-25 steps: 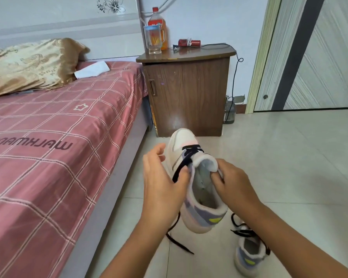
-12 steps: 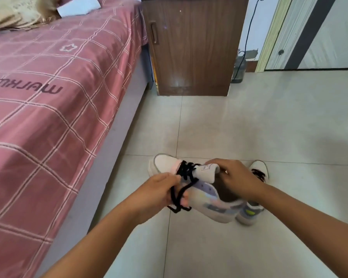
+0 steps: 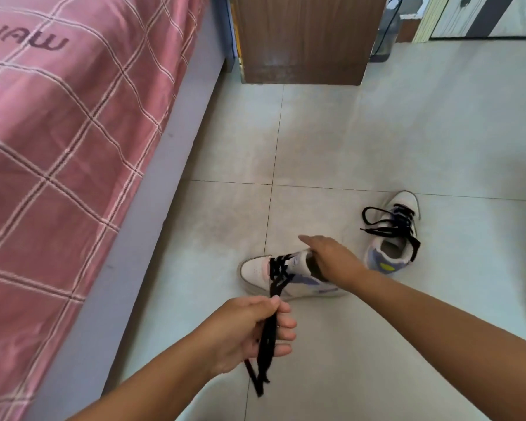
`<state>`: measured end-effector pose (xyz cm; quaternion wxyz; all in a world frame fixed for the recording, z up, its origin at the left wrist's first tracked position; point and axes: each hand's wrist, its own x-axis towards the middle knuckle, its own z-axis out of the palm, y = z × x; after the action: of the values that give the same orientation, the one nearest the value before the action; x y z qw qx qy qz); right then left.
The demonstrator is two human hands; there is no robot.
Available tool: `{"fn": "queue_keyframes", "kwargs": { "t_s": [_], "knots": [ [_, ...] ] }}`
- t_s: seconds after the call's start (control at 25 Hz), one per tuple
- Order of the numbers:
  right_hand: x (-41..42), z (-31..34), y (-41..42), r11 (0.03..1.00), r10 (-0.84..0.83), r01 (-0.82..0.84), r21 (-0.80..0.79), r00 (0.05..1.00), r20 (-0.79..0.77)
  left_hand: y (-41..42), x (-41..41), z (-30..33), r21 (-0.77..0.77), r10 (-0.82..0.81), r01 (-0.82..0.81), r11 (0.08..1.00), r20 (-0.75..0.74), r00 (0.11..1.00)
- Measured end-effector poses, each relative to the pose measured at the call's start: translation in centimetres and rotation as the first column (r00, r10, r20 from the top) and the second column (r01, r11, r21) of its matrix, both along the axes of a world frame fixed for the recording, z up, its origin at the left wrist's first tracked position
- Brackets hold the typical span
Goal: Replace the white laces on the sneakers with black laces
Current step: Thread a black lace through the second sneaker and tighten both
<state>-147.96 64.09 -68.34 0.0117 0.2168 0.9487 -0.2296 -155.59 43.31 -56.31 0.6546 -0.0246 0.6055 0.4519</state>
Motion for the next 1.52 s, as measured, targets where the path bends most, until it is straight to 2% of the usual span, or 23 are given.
{"fn": "queue_keyframes", "kwargs": {
  "t_s": [0.08, 0.16, 0.24, 0.32, 0.4, 0.44, 0.48, 0.52, 0.56, 0.6, 0.64, 0.72, 0.8, 0.84, 0.88, 0.92, 1.0, 1.04, 1.12, 1.2, 1.24, 1.36, 1.52],
  "knots": [
    [0.4, -0.2, -1.8, 0.973, 0.109, -0.056, 0.222, 0.966, -0.235, -0.5, 0.0, -0.8, -0.037, 0.035, -0.033, 0.999, 0.042, 0.999],
    [1.4, -0.3, -3.8, 0.916, 0.342, -0.230, 0.329, 0.875, -0.342, -0.9, 0.0, -1.3, -0.027, 0.033, -0.031, 0.999, 0.066, 0.997],
    [2.4, -1.0, -5.0, 0.887, 0.431, -0.312, 0.339, 0.824, -0.369, -1.1, -0.1, -1.6, 0.008, -0.019, 0.018, 1.000, 0.059, 0.998],
    [2.6, -1.6, -5.3, 0.916, 0.384, -0.280, 0.287, 0.817, -0.429, -1.3, -0.4, -1.6, 0.004, -0.096, 0.096, 0.995, 0.004, 0.995],
    [2.3, -1.0, -5.5, 0.938, 0.339, -0.257, 0.231, 0.813, -0.473, -1.6, -1.0, -2.0, -0.042, -0.149, 0.145, 0.988, -0.087, 0.985],
    [2.4, -0.4, -5.7, 0.938, 0.345, -0.280, 0.203, 0.799, -0.492, -1.8, -1.2, -2.6, -0.095, -0.221, 0.205, 0.974, -0.205, 0.954],
    [2.6, 0.4, -6.0, 0.931, 0.365, -0.317, 0.181, 0.782, -0.506, -2.0, -1.7, -3.2, -0.224, -0.408, 0.343, 0.912, -0.417, 0.812],
    [2.9, 1.3, -6.3, 0.919, 0.390, -0.355, 0.170, 0.765, -0.513, -2.4, -2.2, -4.1, -0.427, -0.606, 0.435, 0.793, -0.626, 0.490],
    [3.2, 2.1, -6.6, 0.905, 0.419, -0.386, 0.176, 0.744, -0.520, -2.7, -2.5, -5.0, -0.583, -0.684, 0.427, 0.692, -0.719, 0.127],
    [3.4, 3.0, -6.9, 0.894, 0.441, -0.406, 0.189, 0.726, -0.528, -2.9, -2.5, -6.1, -0.559, -0.590, 0.416, 0.717, -0.805, -0.064],
    [3.6, 3.8, -7.2, 0.883, 0.462, -0.420, 0.209, 0.704, -0.539, -2.7, -2.3, -6.6, -0.466, -0.451, 0.472, 0.748, -0.879, -0.154],
    [3.6, 5.4, -8.1, 0.857, 0.504, -0.458, 0.236, 0.651, -0.568, -1.7, -1.3, -7.2, -0.188, -0.150, 0.621, 0.761, -0.982, -0.114],
    [3.7, 6.9, -9.1, 0.812, 0.560, -0.525, 0.255, 0.577, -0.595, -0.6, -0.5, -6.8, 0.054, -0.071, 0.599, 0.799, -0.981, 0.183],
    [3.9, 7.4, -9.5, 0.809, 0.554, -0.538, 0.236, 0.563, -0.613, -0.1, -0.2, -6.6, 0.137, -0.115, 0.566, 0.813, -0.914, 0.388],
    [4.1, 7.9, -9.8, 0.823, 0.513, -0.538, 0.180, 0.570, -0.642, 0.2, 0.0, -6.6, 0.152, -0.167, 0.559, 0.815, -0.863, 0.477],
    [4.2, 8.3, -10.1, 0.846, 0.438, -0.527, 0.081, 0.600, -0.670, 0.1, -0.1, -7.3, 0.178, -0.136, 0.603, 0.777, -0.889, 0.438],
    [3.7, 9.6, -10.1, 0.856, 0.133, -0.416, -0.306, 0.750, -0.648, -0.4, 0.7, -8.8, 0.214, -0.163, 0.620, 0.755, -0.854, 0.493],
    [2.8, 10.6, -9.6, 0.775, -0.068, -0.303, -0.555, 0.833, -0.549, -0.8, 0.9, -9.4, 0.159, -0.204, 0.632, 0.759, -0.862, 0.463],
    [0.4, 11.8, -7.7, 0.527, -0.394, -0.054, -0.848, 0.869, -0.300, -1.5, 1.5, -11.9, -0.010, -0.271, 0.701, 0.713, -0.926, 0.263],
    [-2.0, 11.6, -4.6, 0.349, -0.590, 0.124, -0.929, 0.799, -0.115, -2.6, 1.4, -13.6, -0.105, -0.294, 0.722, 0.684, -0.945, 0.140],
    [-3.0, 11.3, -3.0, 0.245, -0.660, 0.174, -0.954, 0.751, -0.033, -2.9, 1.3, -13.9, -0.123, -0.320, 0.720, 0.683, -0.936, 0.144],
    [-5.0, 9.9, 1.4, -0.076, -0.776, 0.157, -0.985, 0.610, 0.157, -3.5, 1.5, -15.0, -0.287, -0.439, 0.727, 0.624, -0.898, 0.023],
    [-6.7, 9.7, 5.3, -0.114, -0.842, 0.098, -0.989, 0.519, 0.148, -3.5, 1.3, -16.7, -0.452, -0.411, 0.710, 0.540, -0.878, -0.246]
  ]
}}
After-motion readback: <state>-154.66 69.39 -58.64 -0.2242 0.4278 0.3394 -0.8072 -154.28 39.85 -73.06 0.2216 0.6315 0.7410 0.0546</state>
